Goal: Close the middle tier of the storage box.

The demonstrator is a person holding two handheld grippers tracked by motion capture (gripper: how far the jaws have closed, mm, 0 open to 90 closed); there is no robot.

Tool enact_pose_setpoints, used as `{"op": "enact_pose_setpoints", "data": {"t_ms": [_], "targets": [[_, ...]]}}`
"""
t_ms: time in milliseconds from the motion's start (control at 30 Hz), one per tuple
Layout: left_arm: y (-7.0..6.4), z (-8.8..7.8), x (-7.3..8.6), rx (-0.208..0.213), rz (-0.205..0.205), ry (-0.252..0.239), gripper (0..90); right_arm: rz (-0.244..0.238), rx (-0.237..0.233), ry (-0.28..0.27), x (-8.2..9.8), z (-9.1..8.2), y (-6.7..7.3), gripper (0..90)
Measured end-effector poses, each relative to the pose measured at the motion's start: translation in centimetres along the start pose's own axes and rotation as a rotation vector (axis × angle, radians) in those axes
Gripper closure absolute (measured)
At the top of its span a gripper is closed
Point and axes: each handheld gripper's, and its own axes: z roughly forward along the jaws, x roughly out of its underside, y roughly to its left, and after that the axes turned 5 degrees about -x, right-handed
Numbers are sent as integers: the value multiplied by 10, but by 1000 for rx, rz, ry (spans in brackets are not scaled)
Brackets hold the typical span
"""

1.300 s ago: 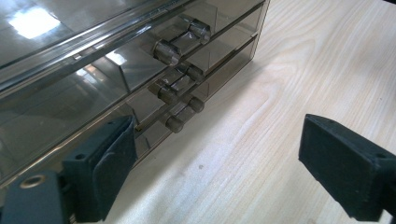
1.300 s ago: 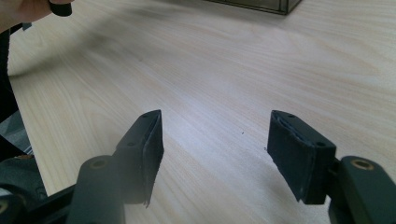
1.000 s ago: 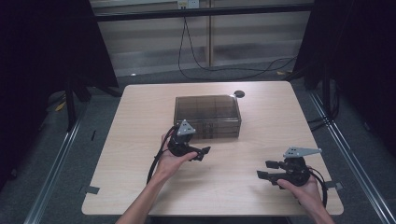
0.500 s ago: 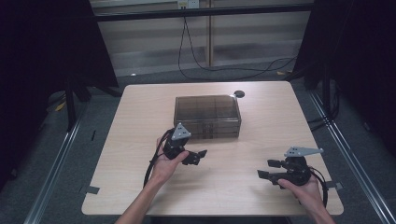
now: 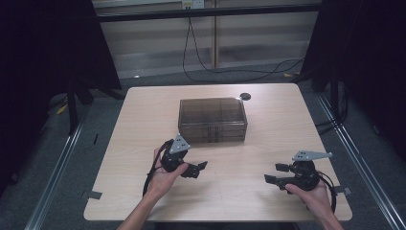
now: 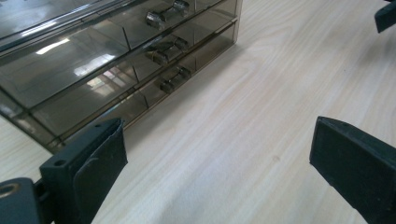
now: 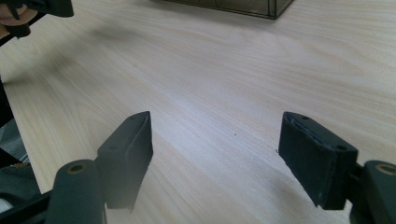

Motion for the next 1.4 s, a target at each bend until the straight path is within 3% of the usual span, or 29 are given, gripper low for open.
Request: {"op": "enact_pose_setpoints", "data": {"t_ms": [767,900,1000,1100,1233,1400], "targets": [[4,-40,38,-69,-60,11,36,4,12,1,1,1,-1,241],[3,-47,43,-92,-55,5,35,2,11,-1,1,0,-1,241],[2,-51,51,-96,-85,5,34,0,12,-6,1,1,-1,238],[3,-54,57,-99,-73,-9,33,4,17,-7,2,1,-1,236],[7,-59,63,-102,-122,-31,31,14,18,-7,2,2,-1,233],[7,-63,67,-111,-145,-32,30,4,29,-9,2,0,-1,231]]}}
